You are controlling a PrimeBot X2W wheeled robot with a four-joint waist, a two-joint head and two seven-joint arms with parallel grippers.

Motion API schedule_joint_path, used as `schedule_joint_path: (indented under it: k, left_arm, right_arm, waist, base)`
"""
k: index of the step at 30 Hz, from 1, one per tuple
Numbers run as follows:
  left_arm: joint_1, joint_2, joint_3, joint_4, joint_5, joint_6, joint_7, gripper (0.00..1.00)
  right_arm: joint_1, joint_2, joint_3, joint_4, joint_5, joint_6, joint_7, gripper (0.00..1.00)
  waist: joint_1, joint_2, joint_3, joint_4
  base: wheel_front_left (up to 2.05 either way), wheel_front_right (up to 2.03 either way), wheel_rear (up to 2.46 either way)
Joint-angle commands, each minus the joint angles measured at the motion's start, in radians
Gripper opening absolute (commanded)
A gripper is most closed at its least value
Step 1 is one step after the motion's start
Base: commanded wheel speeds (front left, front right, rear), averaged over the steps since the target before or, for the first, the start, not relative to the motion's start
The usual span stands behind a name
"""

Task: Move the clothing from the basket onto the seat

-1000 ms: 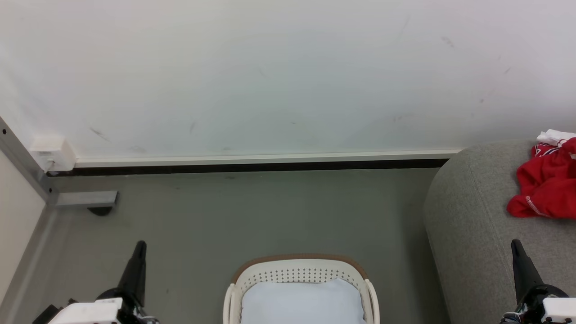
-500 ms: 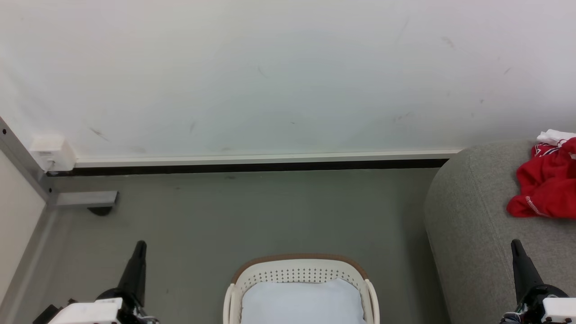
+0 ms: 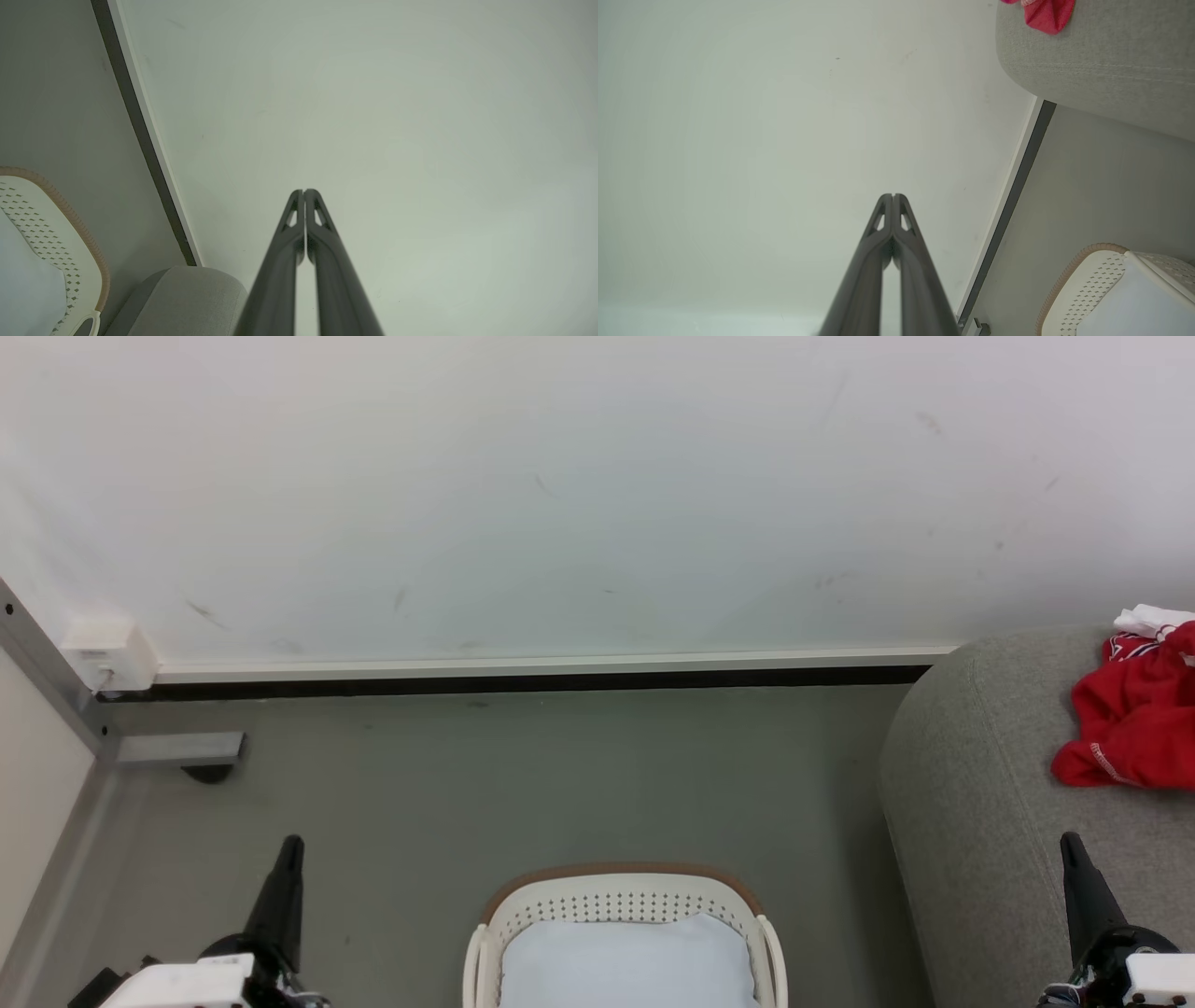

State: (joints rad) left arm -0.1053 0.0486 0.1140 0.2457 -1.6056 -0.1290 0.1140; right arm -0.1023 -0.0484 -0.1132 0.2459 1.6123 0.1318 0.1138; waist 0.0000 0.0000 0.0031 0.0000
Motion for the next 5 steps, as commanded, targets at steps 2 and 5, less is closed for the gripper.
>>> schedule_joint_path:
  k: [2,5]
  left_arm:
    - [-0.009,0.002,0.002,0.000,-0.013,-0.005,0.004,0.00]
    - [-0.009,0.002,0.002,0.000,-0.013,-0.005,0.004,0.00]
  right_arm:
    - [-0.012,-0.003,-0.004,-0.005,0.001,-0.002,0.004,0.00]
    - [-0.012,-0.003,-0.004,-0.005,0.001,-0.002,0.004,0.00]
  waist:
    - [0.0000,0.0000,0.000,0.000]
    - [0.0000,0.0000,0.000,0.000]
  base:
    - [0.00,0.00,0.00]
    - [0.00,0.00,0.00]
